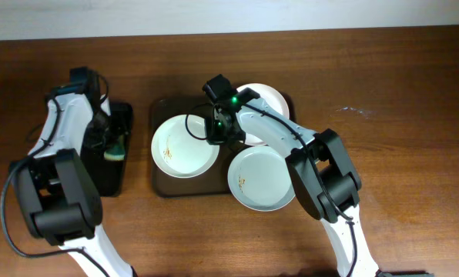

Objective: Clean dirty plates on tray and stack at the side
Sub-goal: 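Lower the left gripper into the black tray and grasp the green sponge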

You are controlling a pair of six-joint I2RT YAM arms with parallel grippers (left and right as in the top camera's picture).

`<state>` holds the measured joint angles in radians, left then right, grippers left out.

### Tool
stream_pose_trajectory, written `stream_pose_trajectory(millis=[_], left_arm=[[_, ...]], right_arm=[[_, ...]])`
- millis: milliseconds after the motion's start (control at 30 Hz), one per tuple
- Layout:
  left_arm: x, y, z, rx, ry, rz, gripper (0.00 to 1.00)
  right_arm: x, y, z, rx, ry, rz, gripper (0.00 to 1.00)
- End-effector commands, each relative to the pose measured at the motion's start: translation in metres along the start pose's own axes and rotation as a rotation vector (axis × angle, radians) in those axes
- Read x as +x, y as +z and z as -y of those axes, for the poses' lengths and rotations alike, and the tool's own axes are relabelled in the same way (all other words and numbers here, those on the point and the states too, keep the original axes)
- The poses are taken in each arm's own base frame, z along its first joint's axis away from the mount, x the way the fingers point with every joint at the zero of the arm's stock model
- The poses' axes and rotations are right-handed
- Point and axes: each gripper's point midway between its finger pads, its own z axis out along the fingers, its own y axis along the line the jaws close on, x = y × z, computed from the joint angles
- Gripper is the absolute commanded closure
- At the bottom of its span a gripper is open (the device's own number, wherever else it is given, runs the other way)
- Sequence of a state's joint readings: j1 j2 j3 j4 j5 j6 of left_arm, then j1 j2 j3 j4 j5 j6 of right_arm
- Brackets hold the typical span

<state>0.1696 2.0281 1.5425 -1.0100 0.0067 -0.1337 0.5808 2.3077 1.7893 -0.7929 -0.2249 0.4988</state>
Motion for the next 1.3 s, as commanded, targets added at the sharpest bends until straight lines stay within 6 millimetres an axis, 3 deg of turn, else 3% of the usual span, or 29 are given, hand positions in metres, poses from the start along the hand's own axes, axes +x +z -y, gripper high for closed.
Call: stream_pose_trajectory(millis=[0, 133, 300, 400, 467, 667, 733, 800, 833, 933, 967, 1033, 1167, 1267], left_arm=[[0.002, -0.035, 0.066, 0.204, 0.279, 0.065, 0.99], [0.025, -0.025, 0.107, 0.213, 0.383, 0.032, 0.99], [0.022, -0.023, 0.096, 0.137, 0.342, 0.036, 0.99], [0.039, -0.026, 0.125, 0.263, 0.447, 0.003, 0.99], [0.053, -0.015, 0.134, 0.27, 0.472, -0.026, 0.99], [0.061, 0.014, 0.116, 0.163, 0.331, -0.038, 0.99], [0.053, 0.017, 0.101, 0.069, 0.332, -0.007, 0.99], [0.033, 0.017, 0.083, -0.06, 0.329, 0.071, 0.99], [0.026, 0.016, 0.083, -0.071, 0.327, 0.103, 0.99], [0.0, 0.012, 0.107, 0.028, 0.326, 0.22, 0.99], [0.0, 0.011, 0.121, 0.106, 0.334, 0.222, 0.99], [0.014, 0.01, 0.134, 0.201, 0.345, 0.171, 0.99], [0.061, 0.002, 0.161, 0.427, 0.343, -0.023, 0.99], [0.061, 0.003, 0.16, 0.425, 0.336, -0.023, 0.99]], right_arm=[[0.011, 0.02, 0.013, 0.022, 0.027, -0.053, 0.88], [0.011, 0.02, 0.013, 0.021, 0.026, -0.053, 0.88], [0.011, 0.02, 0.013, 0.022, 0.027, -0.053, 0.87], [0.011, 0.02, 0.013, 0.021, 0.026, -0.052, 0.87], [0.011, 0.02, 0.013, 0.021, 0.026, -0.052, 0.87], [0.012, 0.02, 0.012, 0.019, 0.026, -0.054, 0.87], [0.012, 0.02, 0.012, 0.019, 0.026, -0.054, 0.87], [0.012, 0.02, 0.012, 0.019, 0.026, -0.054, 0.87], [0.012, 0.02, 0.012, 0.019, 0.026, -0.054, 0.87], [0.011, 0.02, 0.012, 0.019, 0.026, -0.053, 0.87], [0.012, 0.02, 0.012, 0.019, 0.026, -0.054, 0.87], [0.012, 0.02, 0.012, 0.019, 0.026, -0.054, 0.87], [0.012, 0.02, 0.012, 0.019, 0.026, -0.054, 0.87], [0.012, 0.02, 0.013, 0.019, 0.026, -0.055, 0.87]])
